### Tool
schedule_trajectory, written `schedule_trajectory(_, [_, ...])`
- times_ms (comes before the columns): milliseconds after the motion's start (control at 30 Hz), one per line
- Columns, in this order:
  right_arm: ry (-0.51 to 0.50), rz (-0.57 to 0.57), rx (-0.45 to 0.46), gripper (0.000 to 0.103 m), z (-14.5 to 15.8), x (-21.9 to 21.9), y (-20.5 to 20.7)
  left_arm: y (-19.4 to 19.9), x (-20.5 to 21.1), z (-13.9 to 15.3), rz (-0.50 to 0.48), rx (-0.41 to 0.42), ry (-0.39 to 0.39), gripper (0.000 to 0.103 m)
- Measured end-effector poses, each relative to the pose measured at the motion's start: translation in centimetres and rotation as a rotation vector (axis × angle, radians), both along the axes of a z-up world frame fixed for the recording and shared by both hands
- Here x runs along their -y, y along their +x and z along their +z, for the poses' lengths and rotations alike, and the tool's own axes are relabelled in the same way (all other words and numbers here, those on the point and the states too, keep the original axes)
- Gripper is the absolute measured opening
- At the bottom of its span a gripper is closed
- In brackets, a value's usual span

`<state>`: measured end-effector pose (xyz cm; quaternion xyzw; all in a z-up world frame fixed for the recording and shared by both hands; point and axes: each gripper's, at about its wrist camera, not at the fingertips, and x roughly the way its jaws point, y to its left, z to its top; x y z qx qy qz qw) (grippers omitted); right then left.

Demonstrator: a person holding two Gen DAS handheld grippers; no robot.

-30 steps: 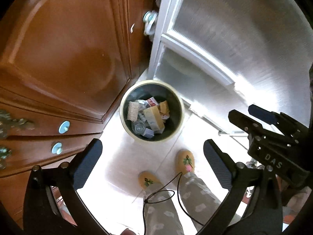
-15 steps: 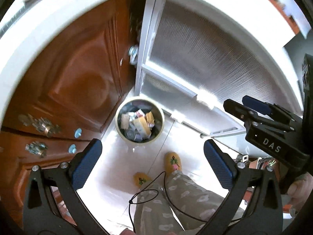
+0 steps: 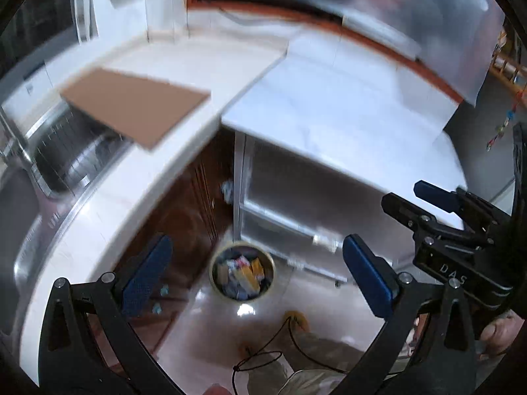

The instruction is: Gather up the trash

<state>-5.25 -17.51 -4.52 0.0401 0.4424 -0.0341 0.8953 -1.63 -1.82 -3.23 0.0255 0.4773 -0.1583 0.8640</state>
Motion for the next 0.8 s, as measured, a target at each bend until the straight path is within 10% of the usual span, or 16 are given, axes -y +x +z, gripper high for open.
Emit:
schedule_trajectory(367, [-0.052, -0.046, 0.189, 0.072, 14.2, 1.3, 0.0, 1.1, 0.4, 12.4, 0.101, 0.212, -0.017, 0.102])
schedule_trajectory(800, [-0.067, -0.031, 0.242, 0.077, 20.2, 1.6, 1.7, -0.2, 1.8, 19.5, 0.171, 0.379, 0.041, 0.102])
